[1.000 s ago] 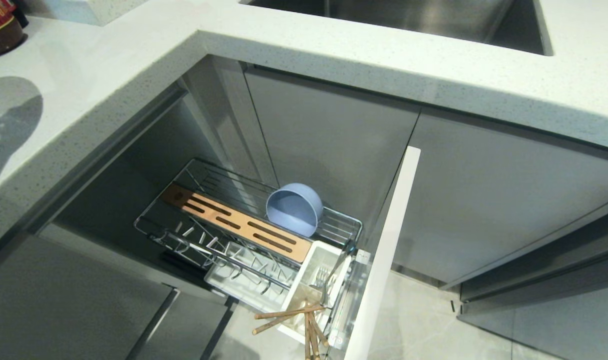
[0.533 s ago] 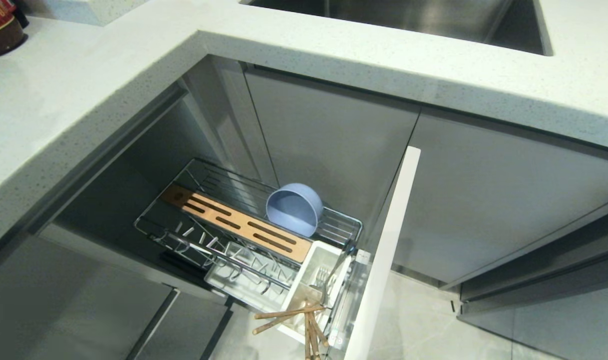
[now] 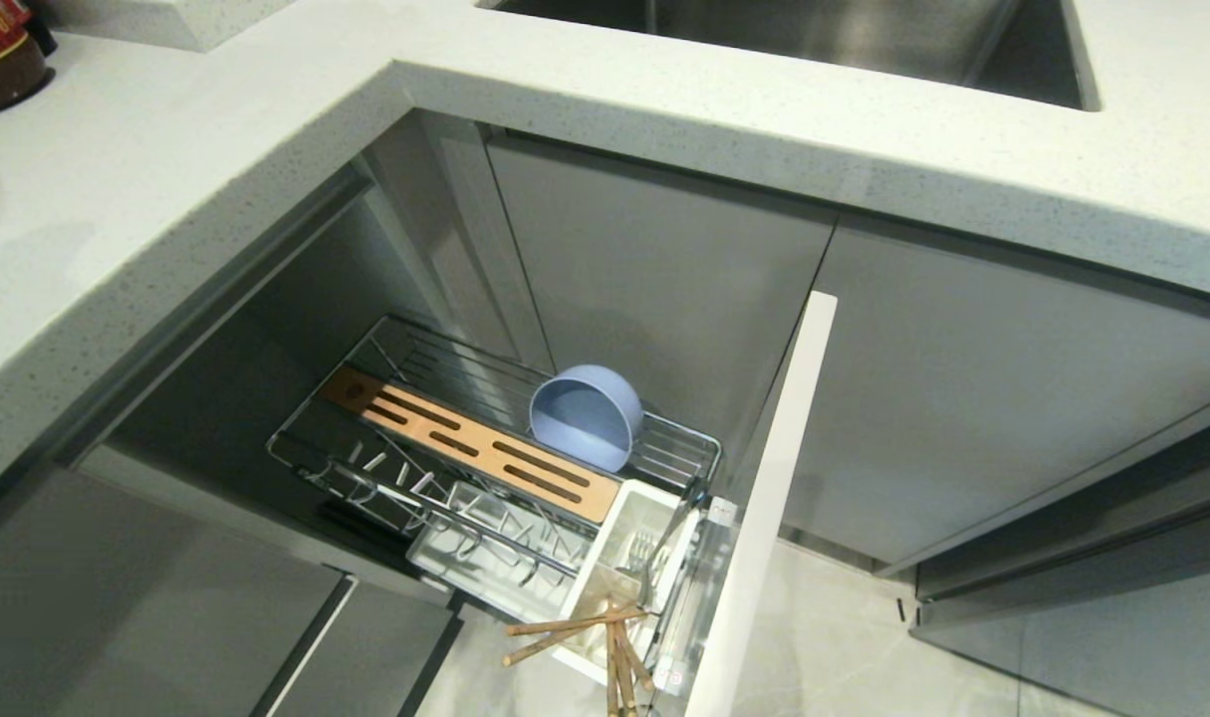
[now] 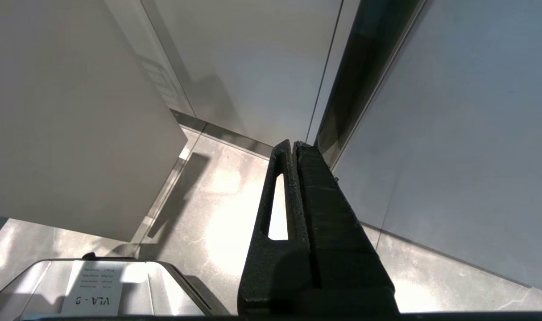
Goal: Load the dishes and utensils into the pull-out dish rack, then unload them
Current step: Take the plate out of the cupboard
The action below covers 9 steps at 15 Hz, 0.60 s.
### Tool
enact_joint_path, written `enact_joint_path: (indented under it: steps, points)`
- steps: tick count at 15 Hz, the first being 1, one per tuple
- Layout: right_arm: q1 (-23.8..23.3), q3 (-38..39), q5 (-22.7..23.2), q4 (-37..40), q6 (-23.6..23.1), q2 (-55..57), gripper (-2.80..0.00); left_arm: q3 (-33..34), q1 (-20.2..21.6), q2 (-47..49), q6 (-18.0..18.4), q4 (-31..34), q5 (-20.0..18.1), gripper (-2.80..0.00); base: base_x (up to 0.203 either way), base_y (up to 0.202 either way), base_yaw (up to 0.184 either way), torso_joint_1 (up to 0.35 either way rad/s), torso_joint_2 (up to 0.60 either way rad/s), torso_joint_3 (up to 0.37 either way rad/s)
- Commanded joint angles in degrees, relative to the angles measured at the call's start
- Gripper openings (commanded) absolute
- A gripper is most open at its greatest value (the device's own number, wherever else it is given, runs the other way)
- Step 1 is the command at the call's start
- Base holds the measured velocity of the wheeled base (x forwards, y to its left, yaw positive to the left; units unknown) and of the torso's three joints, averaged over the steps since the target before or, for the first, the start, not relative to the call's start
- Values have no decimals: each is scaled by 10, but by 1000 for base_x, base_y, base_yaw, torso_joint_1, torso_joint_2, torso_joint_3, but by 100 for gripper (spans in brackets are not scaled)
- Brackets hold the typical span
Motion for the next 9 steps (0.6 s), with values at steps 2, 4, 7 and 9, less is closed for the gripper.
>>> enact_joint_path:
  steps: [2,4,7,9]
  points:
    - [0,0,0,0,0,0,-280,-72,6,50,13,117,39,-280,0,0,0,0,0,0]
    - [0,0,0,0,0,0,-280,-81,6,65,34,122,67,-280,0,0,0,0,0,0]
    - [0,0,0,0,0,0,-280,-81,6,84,39,141,75,-280,0,0,0,0,0,0]
    - [0,0,0,0,0,0,-280,-79,6,97,38,165,76,-280,0,0,0,0,0,0]
